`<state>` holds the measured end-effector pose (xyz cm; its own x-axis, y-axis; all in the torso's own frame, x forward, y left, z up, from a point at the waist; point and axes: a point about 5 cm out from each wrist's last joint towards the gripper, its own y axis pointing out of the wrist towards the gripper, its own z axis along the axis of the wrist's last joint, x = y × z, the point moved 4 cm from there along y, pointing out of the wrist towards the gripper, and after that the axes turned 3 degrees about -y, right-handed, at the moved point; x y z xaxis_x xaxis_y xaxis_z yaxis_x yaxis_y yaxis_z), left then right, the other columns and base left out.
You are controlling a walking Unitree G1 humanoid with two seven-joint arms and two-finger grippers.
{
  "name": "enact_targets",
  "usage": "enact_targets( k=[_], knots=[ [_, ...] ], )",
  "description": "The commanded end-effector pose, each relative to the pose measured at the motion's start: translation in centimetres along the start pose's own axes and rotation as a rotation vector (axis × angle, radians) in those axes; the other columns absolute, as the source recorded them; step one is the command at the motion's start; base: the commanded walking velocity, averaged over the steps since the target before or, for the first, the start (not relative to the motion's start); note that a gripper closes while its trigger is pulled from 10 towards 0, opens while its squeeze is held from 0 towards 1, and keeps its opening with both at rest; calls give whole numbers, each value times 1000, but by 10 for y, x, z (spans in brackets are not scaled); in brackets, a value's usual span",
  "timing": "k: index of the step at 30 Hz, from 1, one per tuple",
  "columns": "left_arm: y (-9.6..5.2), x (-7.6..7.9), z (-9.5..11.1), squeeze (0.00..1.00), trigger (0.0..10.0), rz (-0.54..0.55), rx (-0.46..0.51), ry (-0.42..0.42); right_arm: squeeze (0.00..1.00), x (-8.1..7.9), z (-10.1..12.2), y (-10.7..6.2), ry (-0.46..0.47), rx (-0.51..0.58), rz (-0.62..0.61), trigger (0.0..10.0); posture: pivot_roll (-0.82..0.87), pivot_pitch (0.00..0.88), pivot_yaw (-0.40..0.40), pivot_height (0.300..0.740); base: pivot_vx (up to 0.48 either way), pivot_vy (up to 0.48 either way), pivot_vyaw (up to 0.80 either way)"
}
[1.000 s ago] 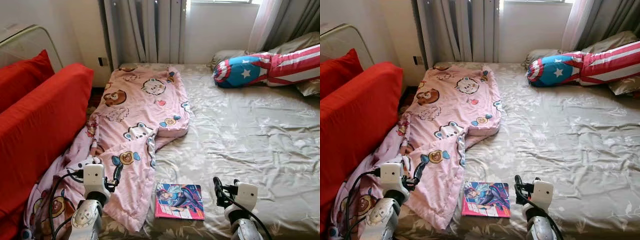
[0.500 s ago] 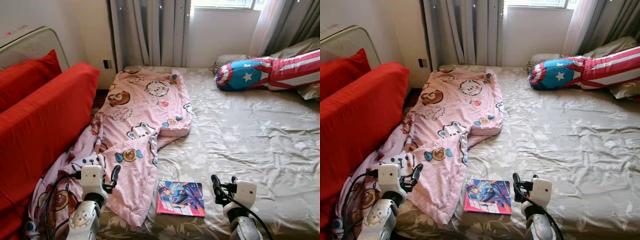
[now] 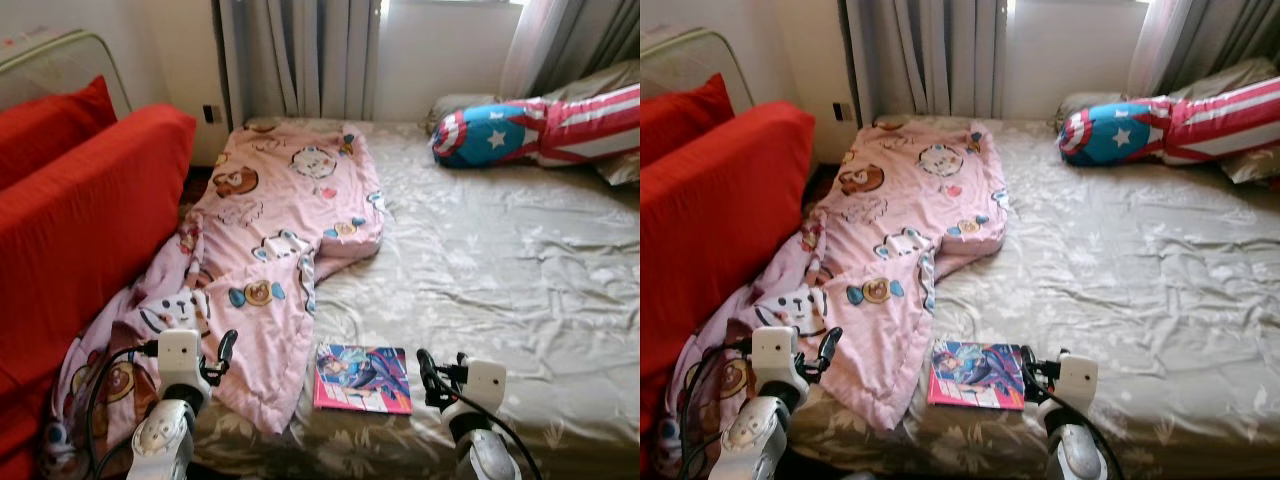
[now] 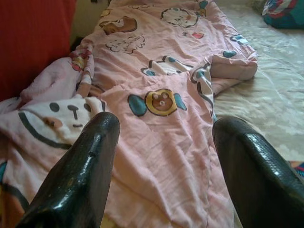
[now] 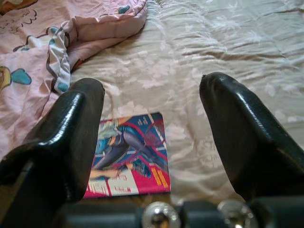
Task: Clean up the room
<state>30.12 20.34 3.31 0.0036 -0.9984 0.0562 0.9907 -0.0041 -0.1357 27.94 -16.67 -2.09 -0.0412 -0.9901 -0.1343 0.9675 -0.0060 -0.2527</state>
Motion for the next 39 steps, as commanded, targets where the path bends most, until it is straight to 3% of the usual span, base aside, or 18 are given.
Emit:
enact_targets(
  k=[1,39],
  knots=[
    [1,-2,0,0,10000,1,-10,-3,0,-1,0,0,5,-1,6,10000,10,0,-21,655,0,0,0],
    [2,1,2,0,10000,-26,-9,-7,0,-9,-3,2,9,-7,37,10000,17,0,-17,655,7,0,0]
  ],
)
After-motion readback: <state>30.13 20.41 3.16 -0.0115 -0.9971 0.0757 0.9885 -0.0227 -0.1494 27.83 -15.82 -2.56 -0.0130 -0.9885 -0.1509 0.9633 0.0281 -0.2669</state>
